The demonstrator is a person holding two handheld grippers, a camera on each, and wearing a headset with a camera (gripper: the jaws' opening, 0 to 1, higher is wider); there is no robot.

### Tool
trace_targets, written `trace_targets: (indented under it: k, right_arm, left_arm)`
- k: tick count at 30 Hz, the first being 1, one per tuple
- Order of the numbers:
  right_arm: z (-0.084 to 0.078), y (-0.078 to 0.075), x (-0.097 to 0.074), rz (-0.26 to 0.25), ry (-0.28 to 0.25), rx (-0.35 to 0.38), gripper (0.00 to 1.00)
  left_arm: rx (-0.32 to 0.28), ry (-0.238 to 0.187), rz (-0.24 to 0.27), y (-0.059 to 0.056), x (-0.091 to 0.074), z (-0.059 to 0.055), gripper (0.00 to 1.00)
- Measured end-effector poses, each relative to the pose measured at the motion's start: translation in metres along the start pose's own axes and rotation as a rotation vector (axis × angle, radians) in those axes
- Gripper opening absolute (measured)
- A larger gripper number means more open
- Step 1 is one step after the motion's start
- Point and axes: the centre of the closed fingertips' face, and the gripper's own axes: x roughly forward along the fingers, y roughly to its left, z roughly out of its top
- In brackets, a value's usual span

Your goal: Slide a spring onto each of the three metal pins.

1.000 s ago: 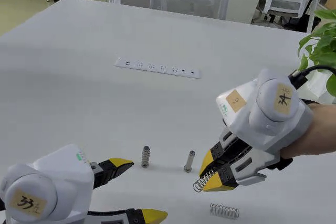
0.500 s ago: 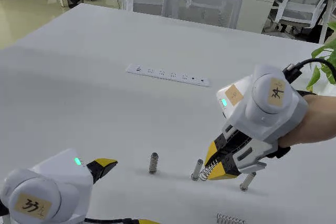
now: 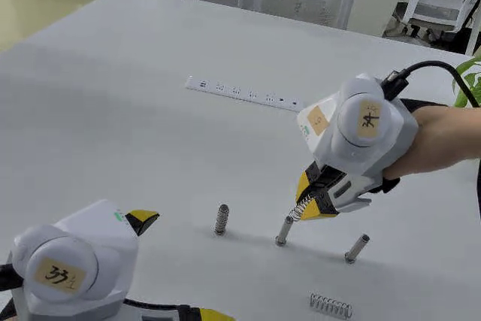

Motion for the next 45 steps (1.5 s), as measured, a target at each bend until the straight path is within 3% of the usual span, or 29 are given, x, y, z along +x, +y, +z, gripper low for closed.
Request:
trace_targets:
  k: [15,29,45]
  right_arm:
    - [-0.010,-0.004,0.017,0.059,0.067,-0.013,0.07]
    - [-0.009,-0.006,0.022,0.078,0.068,-0.014,0.07]
    - [-0.014,-0.006,0.038,0.110,0.108,-0.037,0.08]
  left_arm:
    - [-0.012,0.002,-0.013,0.001,0.004,-0.001,0.97]
    - [-0.033,0.004,-0.021,0.002,0.005,-0.004,0.95]
    - [-0.049,0.010,-0.025,0.003,0.005,-0.008,0.90]
